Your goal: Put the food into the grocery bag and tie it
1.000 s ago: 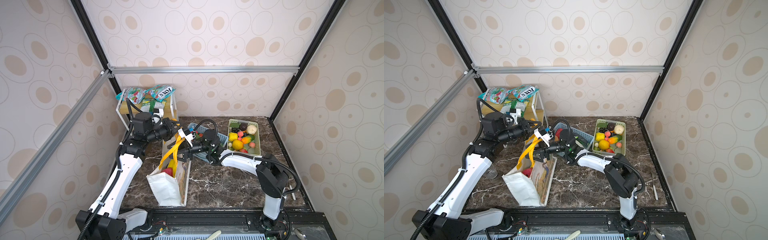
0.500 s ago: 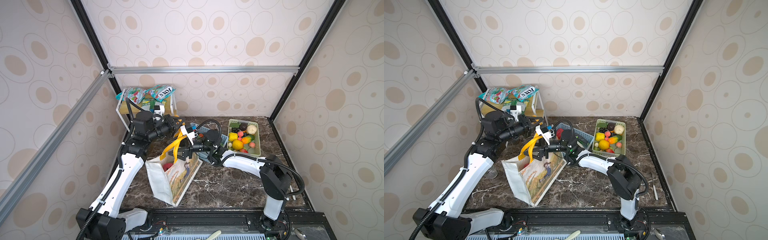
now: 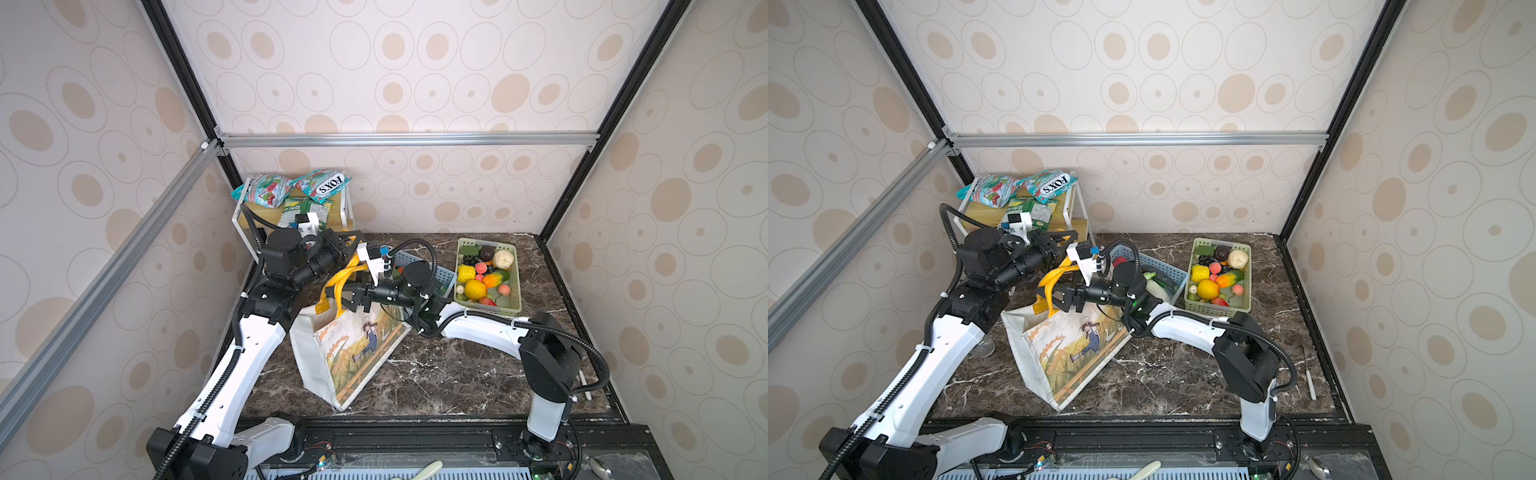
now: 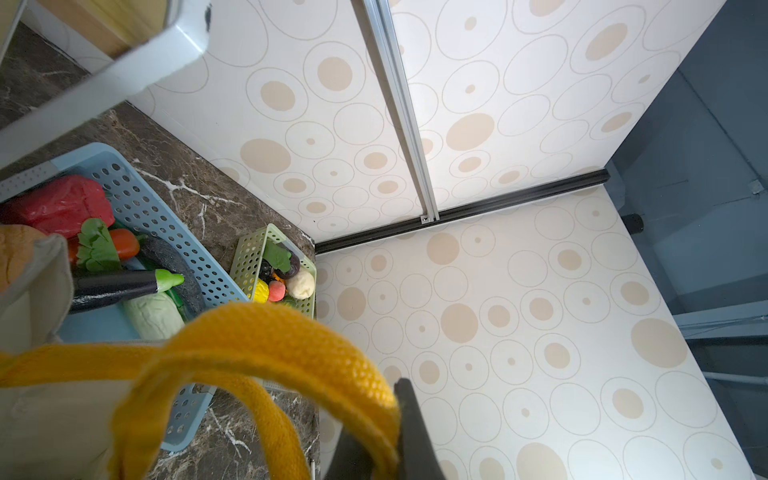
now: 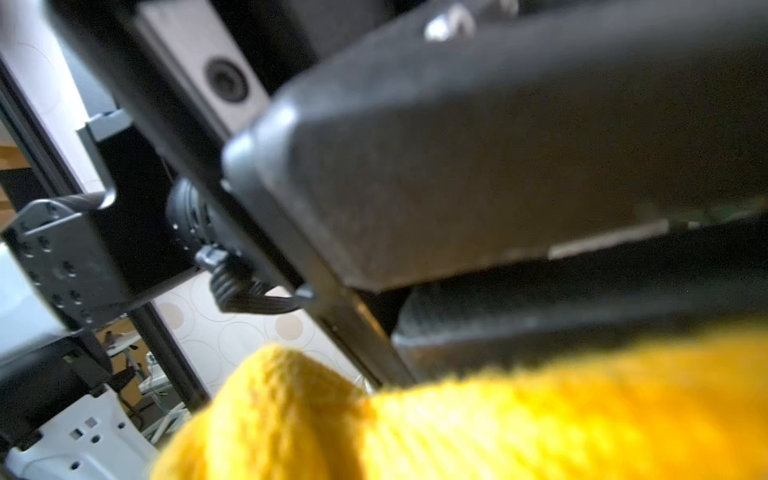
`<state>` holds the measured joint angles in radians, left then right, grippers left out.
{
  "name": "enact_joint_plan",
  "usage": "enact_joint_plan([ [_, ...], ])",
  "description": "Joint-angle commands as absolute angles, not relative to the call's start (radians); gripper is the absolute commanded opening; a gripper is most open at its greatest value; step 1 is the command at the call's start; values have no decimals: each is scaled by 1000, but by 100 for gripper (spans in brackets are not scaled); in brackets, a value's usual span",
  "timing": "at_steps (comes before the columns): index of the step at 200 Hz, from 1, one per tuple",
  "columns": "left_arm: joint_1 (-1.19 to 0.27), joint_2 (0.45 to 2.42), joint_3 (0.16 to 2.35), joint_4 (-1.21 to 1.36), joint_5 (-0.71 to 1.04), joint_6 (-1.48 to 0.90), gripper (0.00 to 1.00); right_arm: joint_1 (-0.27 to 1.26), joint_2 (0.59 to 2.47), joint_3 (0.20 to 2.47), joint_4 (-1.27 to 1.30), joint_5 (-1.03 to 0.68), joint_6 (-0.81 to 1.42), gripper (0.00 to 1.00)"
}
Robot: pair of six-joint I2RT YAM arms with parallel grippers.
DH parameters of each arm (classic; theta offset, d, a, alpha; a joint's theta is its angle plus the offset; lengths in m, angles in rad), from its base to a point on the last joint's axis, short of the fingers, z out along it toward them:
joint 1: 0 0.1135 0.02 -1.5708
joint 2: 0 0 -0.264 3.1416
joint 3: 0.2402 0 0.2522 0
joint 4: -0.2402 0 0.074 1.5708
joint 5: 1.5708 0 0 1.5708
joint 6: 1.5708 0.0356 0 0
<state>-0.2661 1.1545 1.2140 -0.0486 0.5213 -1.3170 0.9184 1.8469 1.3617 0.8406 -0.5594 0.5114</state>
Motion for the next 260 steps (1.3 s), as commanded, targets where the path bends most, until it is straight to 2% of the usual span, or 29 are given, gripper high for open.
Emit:
enact_joint_plan([
  [1, -278, 1129, 1216, 0, 501, -1340, 0, 923, 1858, 1421, 868, -465, 540, 58],
  [14, -280, 1127, 1219, -2, 500, -1340, 0, 923, 1868, 1437, 831, -443, 545, 49],
  [36, -287, 1127, 1226, -18, 491, -1337, 0, 920, 1876, 1454, 790, -398, 548, 44],
  [46, -287, 1125, 1234, -39, 480, -1331, 0, 919, 1876, 1457, 777, -382, 549, 49],
  [57, -291, 1118, 1242, -65, 476, -1326, 0, 920, 1875, 1461, 753, -362, 545, 62],
  [63, -293, 1115, 1244, -72, 448, -1324, 0, 919, 1875, 1460, 751, -353, 543, 66],
  [94, -301, 1101, 1254, -124, 415, -1313, 0, 907, 1876, 1430, 824, -280, 603, 68],
  [138, -305, 1016, 1174, -126, 259, -1367, 0, 906, 1882, 1396, 1008, -488, 584, 70],
  [169, -305, 1007, 1183, -175, 129, -1297, 0, 908, 1870, 1279, 1026, -606, 521, 68],
  [198, -307, 1027, 1122, -69, 176, -1342, 0, 908, 1866, 1184, 1090, -669, 480, 68],
  [231, -333, 1093, 1176, -57, 200, -1302, 0, 907, 1875, 1157, 1169, -732, 476, 68],
  [260, -354, 1140, 1212, -60, 202, -1284, 0, 908, 1909, 1181, 1214, -706, 500, 71],
])
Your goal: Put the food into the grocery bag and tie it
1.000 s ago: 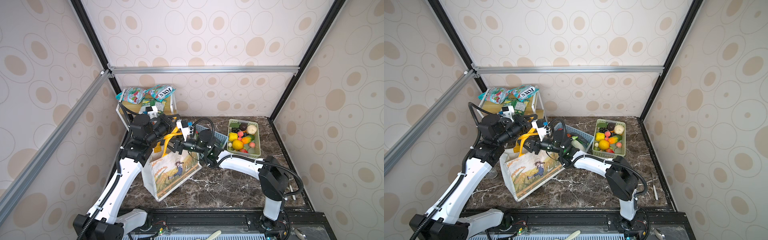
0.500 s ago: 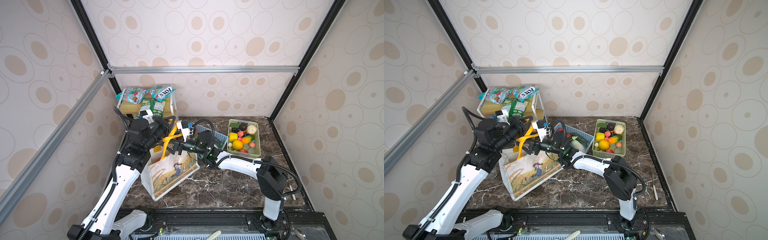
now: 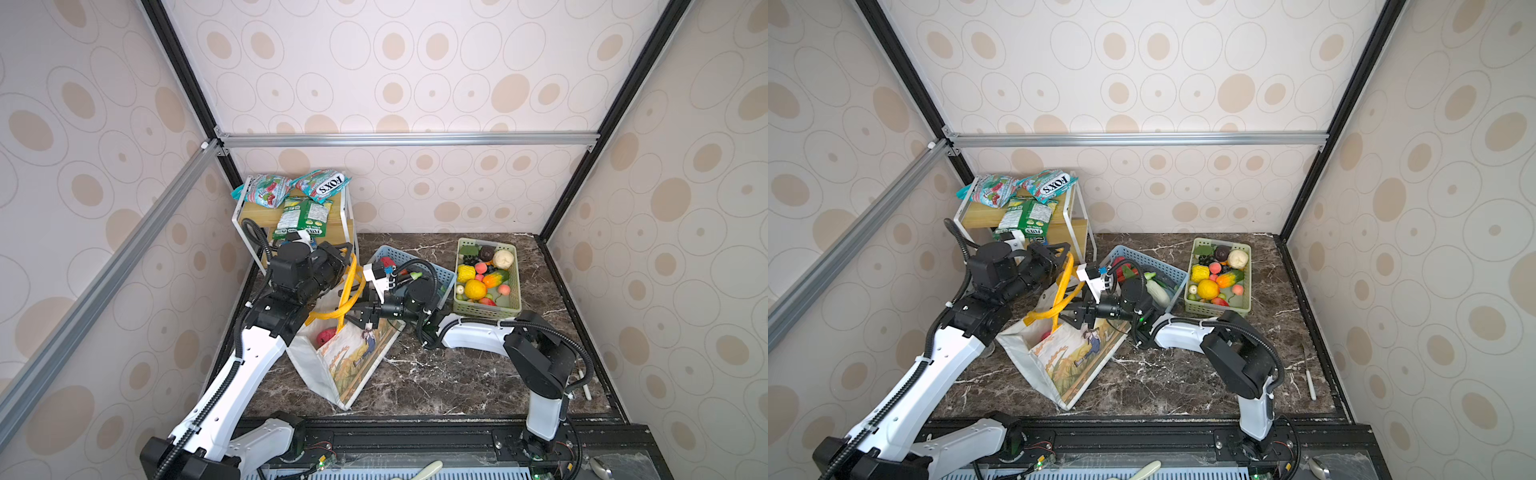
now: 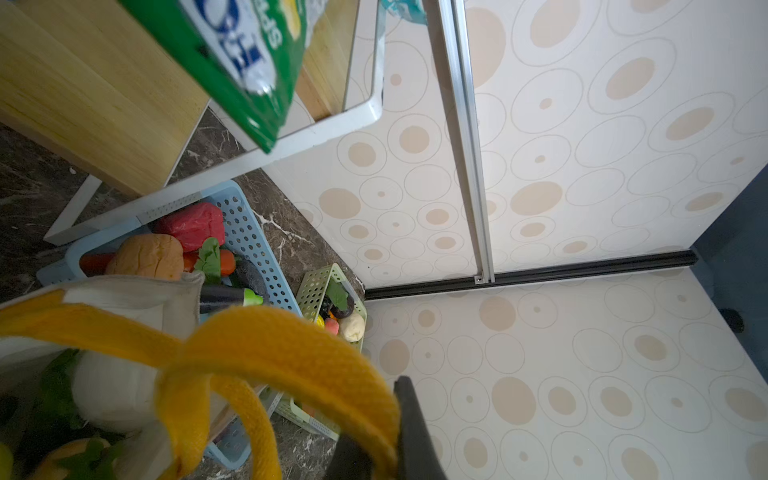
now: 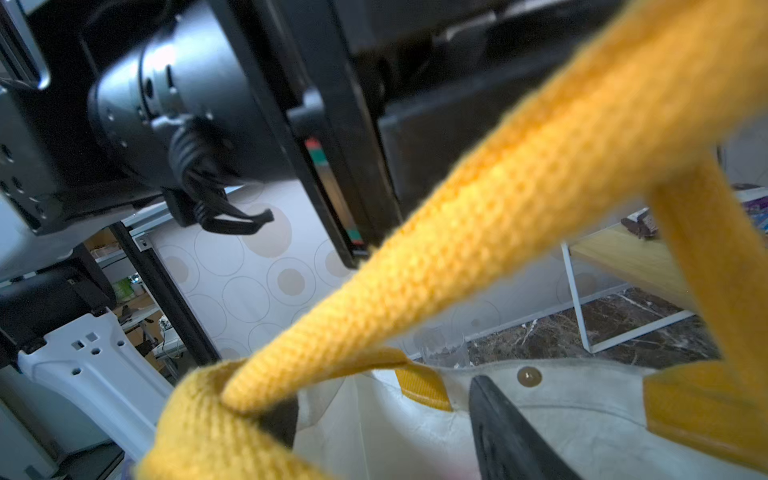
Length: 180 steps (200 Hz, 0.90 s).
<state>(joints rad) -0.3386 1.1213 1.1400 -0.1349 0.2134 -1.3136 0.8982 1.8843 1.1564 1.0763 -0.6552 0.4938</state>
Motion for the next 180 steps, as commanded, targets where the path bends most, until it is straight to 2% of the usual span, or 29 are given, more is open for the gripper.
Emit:
enact_joint_plan([
  [1, -355, 1141, 1212, -60, 201, -1284, 0, 908, 1910, 1183, 1216, -706, 501, 71],
  [24, -357, 1137, 1216, -71, 196, -1258, 0, 909, 1928, 1209, 1170, -775, 464, 70],
  [52, -356, 1167, 1280, -163, 276, -1129, 0, 902, 1943, 1228, 1060, -870, 414, 65],
  [76, -349, 1152, 1299, -311, 260, -1000, 0, 895, 1904, 1171, 1045, -819, 423, 65],
  [86, -341, 1145, 1312, -391, 230, -947, 8, 890, 1882, 1149, 1020, -785, 426, 65],
  [98, -333, 1136, 1320, -453, 205, -898, 10, 883, 1859, 1134, 994, -766, 443, 65],
  [108, -318, 1137, 1322, -482, 244, -865, 22, 882, 1843, 1121, 991, -738, 458, 65],
  [117, -310, 1147, 1333, -509, 288, -838, 39, 880, 1832, 1116, 987, -719, 475, 65],
  [134, -306, 1167, 1354, -585, 349, -779, 53, 877, 1808, 1114, 947, -672, 488, 65],
  [180, -234, 1117, 1357, -690, 423, -593, 59, 862, 1784, 1117, 885, -684, 515, 65],
])
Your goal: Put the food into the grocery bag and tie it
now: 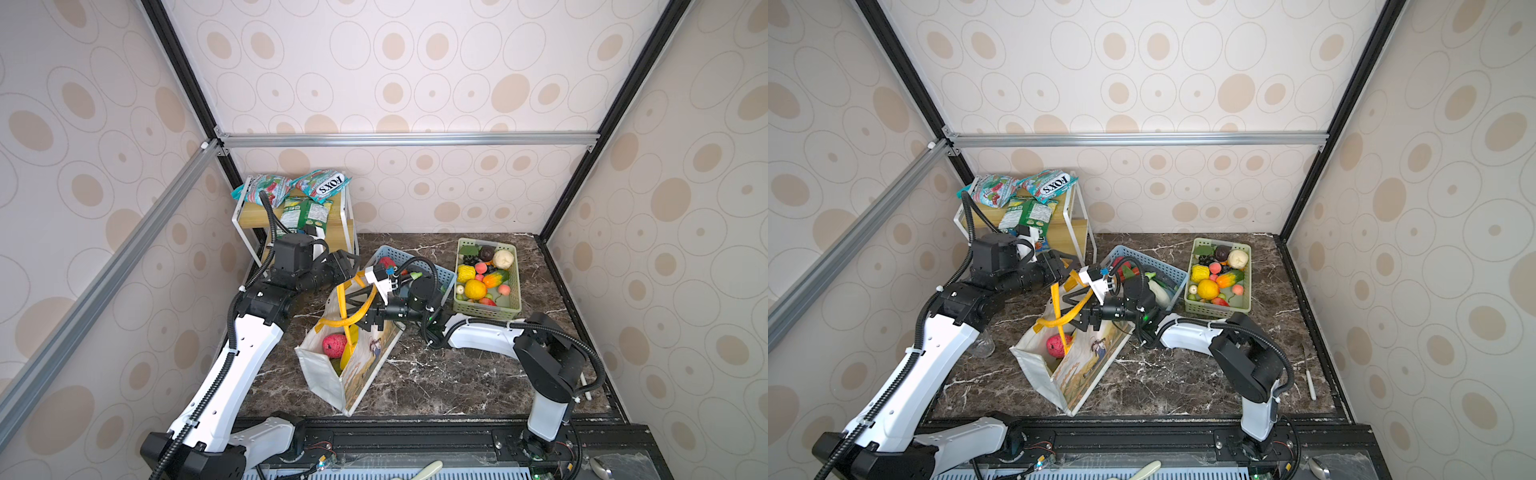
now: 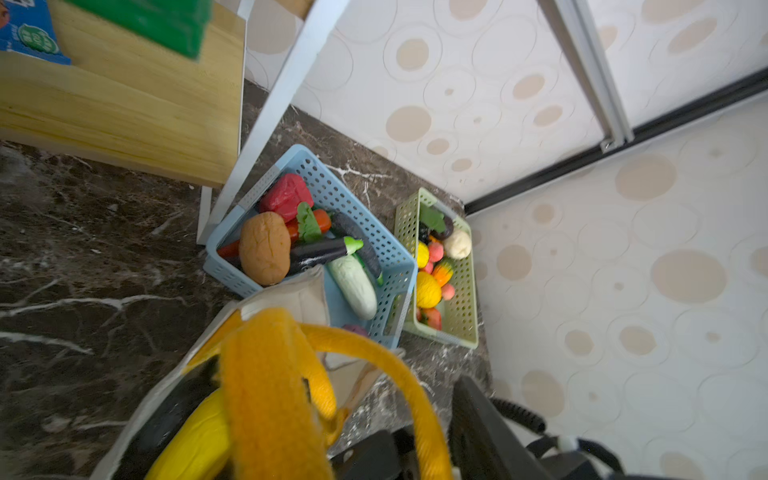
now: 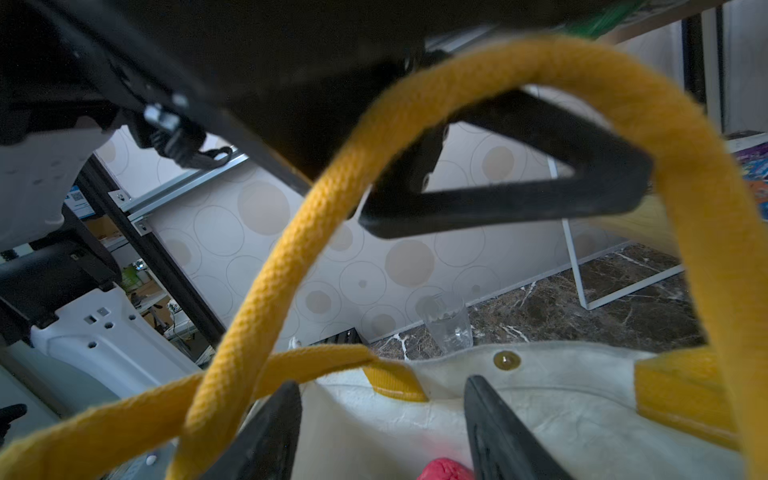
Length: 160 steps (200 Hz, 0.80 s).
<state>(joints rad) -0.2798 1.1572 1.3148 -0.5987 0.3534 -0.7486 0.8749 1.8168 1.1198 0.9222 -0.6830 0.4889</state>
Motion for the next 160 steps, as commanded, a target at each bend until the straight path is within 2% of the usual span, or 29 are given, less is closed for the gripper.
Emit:
enact_joint_plan([
  [1, -234, 1115, 1357, -691, 424, -590, 59, 861, 1784, 1118, 883, -685, 515, 65],
  [15, -206, 1098, 1361, -724, 428, -546, 60, 863, 1775, 1123, 840, -697, 511, 65],
  [21, -191, 1093, 1358, -742, 433, -533, 64, 861, 1771, 1121, 825, -699, 505, 65],
  [29, -171, 1087, 1347, -754, 460, -519, 67, 862, 1770, 1117, 806, -702, 496, 65],
  [37, -160, 1079, 1320, -748, 517, -510, 67, 862, 1772, 1122, 790, -716, 492, 65],
  [51, -156, 1052, 1243, -679, 599, -530, 58, 864, 1785, 1143, 770, -756, 497, 64],
  [73, -153, 1017, 1143, -551, 686, -616, 31, 869, 1798, 1168, 767, -768, 512, 64],
  [91, -154, 1012, 1152, -511, 726, -662, 11, 874, 1798, 1198, 750, -812, 523, 64],
  [125, -153, 1035, 1189, -447, 795, -739, 8, 887, 1803, 1203, 710, -952, 374, 68],
  [140, -154, 1047, 1184, -446, 802, -743, 8, 887, 1809, 1203, 657, -943, 270, 70],
  [160, -153, 1064, 1170, -431, 815, -760, 2, 887, 1829, 1220, 635, -932, 196, 73],
])
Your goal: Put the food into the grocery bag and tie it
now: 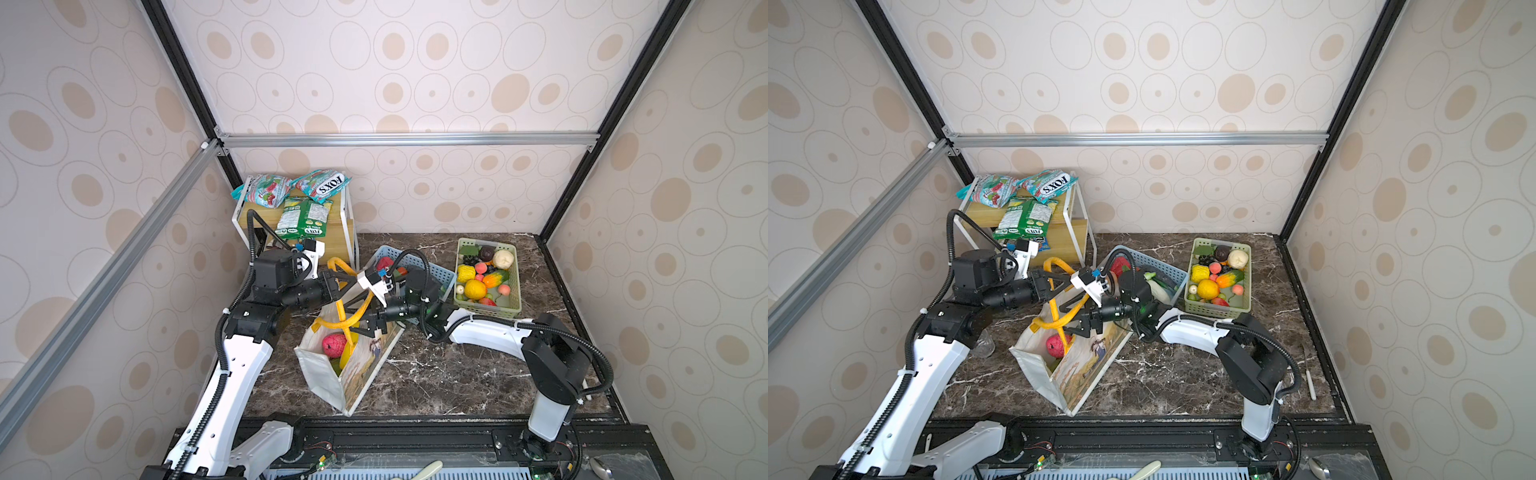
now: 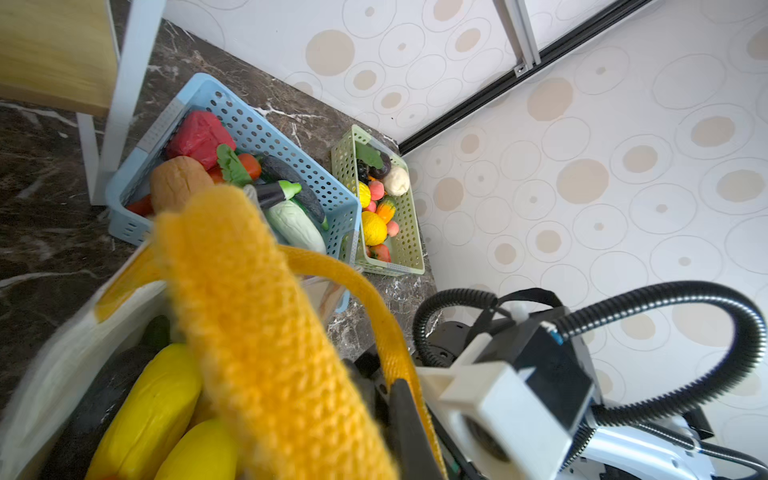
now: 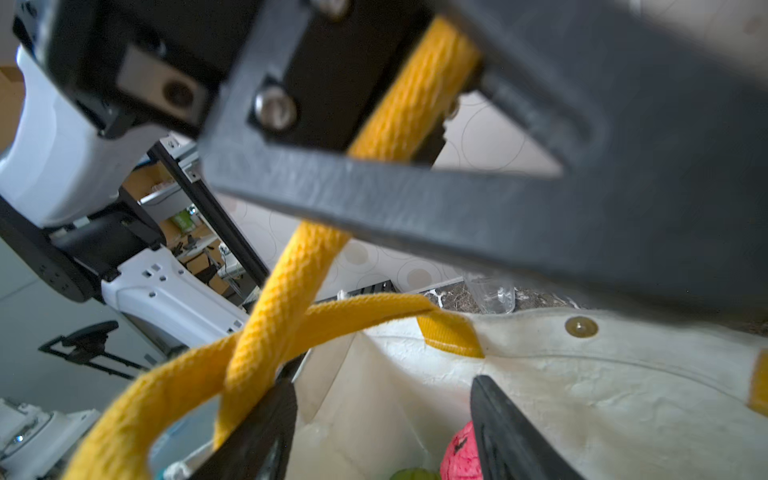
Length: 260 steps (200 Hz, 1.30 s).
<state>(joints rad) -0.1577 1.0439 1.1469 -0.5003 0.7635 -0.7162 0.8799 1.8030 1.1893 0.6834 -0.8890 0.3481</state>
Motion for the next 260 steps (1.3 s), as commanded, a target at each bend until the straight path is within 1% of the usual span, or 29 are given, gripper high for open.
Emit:
enact_joint_plan([
  [1, -153, 1064, 1170, -430, 816, -763, 2, 888, 1830, 1221, 634, -933, 192, 73],
  [28, -155, 1072, 1145, -333, 849, -848, 0, 908, 1873, 1266, 603, -937, 91, 76],
  [39, -154, 1074, 1140, -305, 864, -878, 0, 914, 1894, 1273, 638, -936, 84, 76],
  [54, -158, 1073, 1134, -295, 867, -904, 0, 919, 1927, 1283, 735, -928, 114, 77],
  [78, -165, 1062, 1107, -255, 863, -957, 0, 932, 1957, 1326, 776, -932, 113, 78],
  [105, -177, 1061, 1103, -208, 857, -1015, 0, 944, 1962, 1356, 868, -991, 183, 78],
  [138, -188, 1070, 1088, -142, 848, -1069, 0, 957, 1983, 1377, 993, -1012, 259, 80],
  [175, -192, 1078, 1086, -134, 810, -1083, 0, 994, 1977, 1392, 925, -931, 167, 84],
  [204, -192, 1078, 1084, -108, 784, -1100, 0, 1022, 1977, 1394, 905, -849, 118, 83],
  [219, -191, 1076, 1078, -94, 774, -1104, 0, 1030, 1985, 1407, 928, -854, 144, 80],
  [237, -192, 1072, 1061, -56, 767, -1132, 0, 1047, 1996, 1425, 945, -873, 165, 74],
  [260, -191, 1071, 1043, -2, 755, -1168, 0, 1072, 2012, 1459, 910, -882, 136, 72],
])
